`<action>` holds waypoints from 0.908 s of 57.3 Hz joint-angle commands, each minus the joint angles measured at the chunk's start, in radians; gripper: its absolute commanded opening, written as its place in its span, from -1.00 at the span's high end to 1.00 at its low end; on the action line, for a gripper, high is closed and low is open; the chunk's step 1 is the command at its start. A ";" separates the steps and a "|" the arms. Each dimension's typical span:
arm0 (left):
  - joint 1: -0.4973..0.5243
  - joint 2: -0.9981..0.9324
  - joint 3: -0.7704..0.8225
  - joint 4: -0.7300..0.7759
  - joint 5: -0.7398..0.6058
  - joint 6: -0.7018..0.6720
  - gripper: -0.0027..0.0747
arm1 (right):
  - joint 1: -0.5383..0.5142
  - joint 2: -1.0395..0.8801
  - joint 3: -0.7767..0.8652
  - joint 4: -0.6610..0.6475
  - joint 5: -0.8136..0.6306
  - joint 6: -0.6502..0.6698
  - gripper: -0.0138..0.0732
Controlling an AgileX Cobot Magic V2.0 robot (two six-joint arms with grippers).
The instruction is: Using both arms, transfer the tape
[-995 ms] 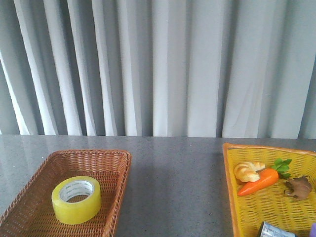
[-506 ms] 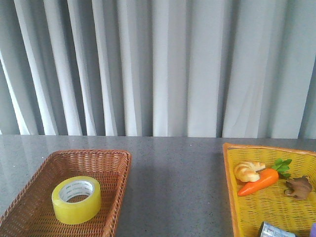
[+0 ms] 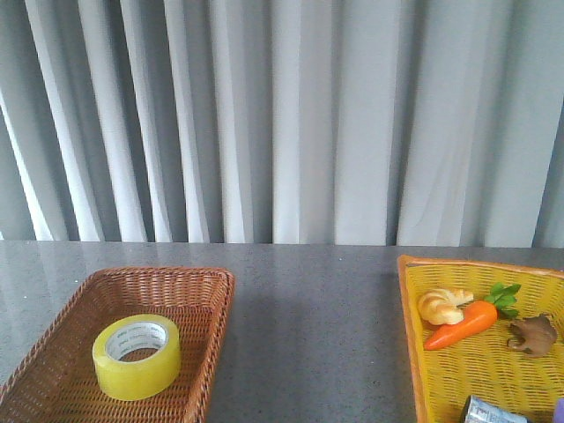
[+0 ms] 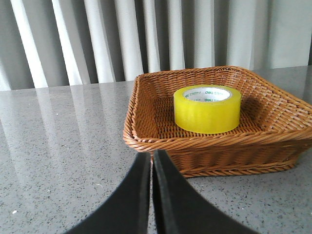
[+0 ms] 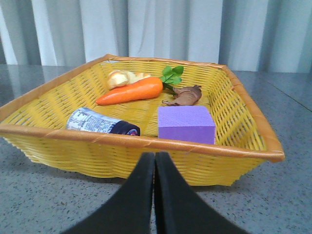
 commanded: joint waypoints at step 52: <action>0.001 -0.016 -0.008 -0.006 -0.071 -0.009 0.95 | 0.037 -0.009 0.004 0.007 -0.089 -0.016 0.70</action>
